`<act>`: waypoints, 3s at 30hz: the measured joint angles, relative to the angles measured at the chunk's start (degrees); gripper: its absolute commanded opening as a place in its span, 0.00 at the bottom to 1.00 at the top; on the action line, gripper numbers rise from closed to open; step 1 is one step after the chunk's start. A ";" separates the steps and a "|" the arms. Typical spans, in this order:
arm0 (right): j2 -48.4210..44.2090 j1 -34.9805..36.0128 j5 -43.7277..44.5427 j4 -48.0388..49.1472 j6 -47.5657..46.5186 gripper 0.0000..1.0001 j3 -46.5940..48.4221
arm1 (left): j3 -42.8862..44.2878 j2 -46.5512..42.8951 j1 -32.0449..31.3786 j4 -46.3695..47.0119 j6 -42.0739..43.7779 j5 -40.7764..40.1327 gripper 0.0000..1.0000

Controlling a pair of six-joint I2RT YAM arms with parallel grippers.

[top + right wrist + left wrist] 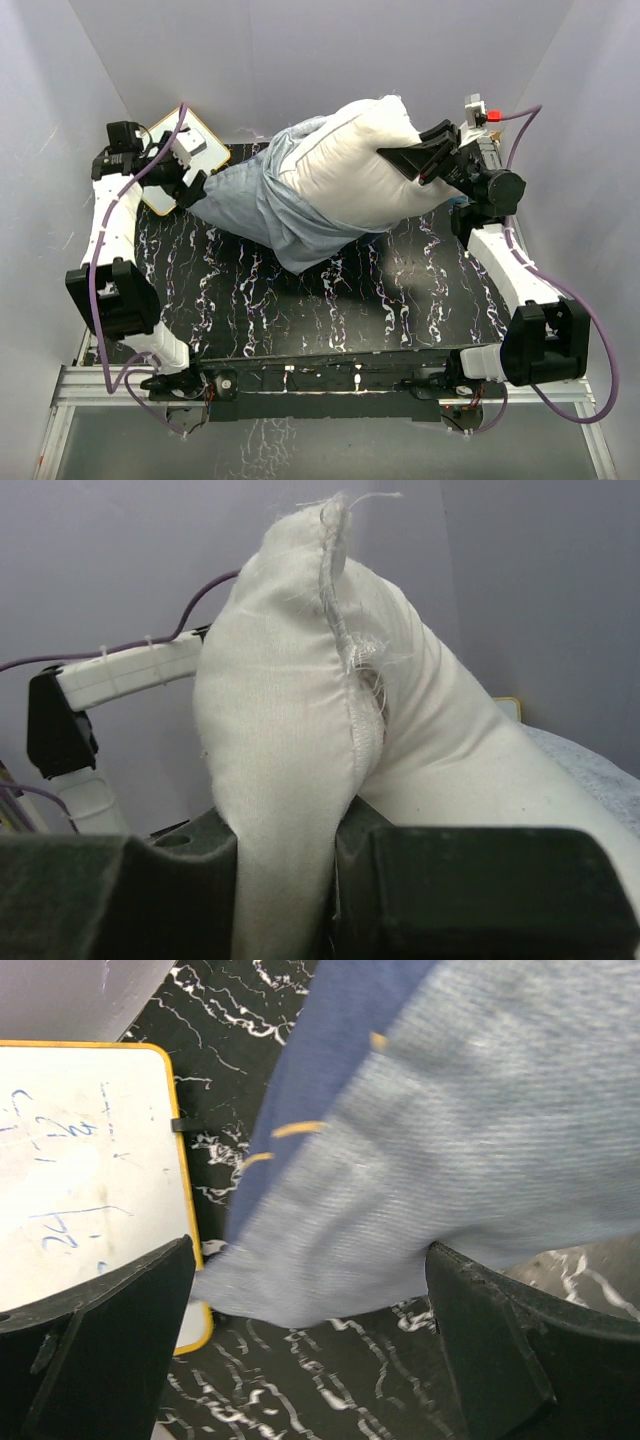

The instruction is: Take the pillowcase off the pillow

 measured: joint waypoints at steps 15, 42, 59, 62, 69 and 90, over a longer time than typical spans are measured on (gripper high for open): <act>3.87 -0.33 -3.37 11.37 6.58 0.08 -0.94 | -1.03 7.30 5.40 -18.56 25.35 2.91 0.97; 7.96 -1.38 -2.89 14.12 16.61 0.08 3.45 | -17.27 -1.07 3.43 3.82 16.24 0.96 0.00; -0.09 -11.61 19.41 -13.31 13.84 0.08 -7.54 | -0.61 -9.70 10.12 3.23 -5.44 2.73 0.00; 0.46 -12.81 19.91 -16.44 15.04 0.08 -9.33 | -3.98 -10.80 12.04 1.66 -3.72 4.00 0.00; 0.59 -12.66 17.81 -18.97 14.64 0.08 -9.03 | -7.69 -8.70 18.49 -0.55 -0.37 7.58 0.00; 2.32 -13.07 23.78 -40.48 11.54 0.08 -0.13 | -8.13 -5.46 19.23 0.74 3.61 3.43 0.39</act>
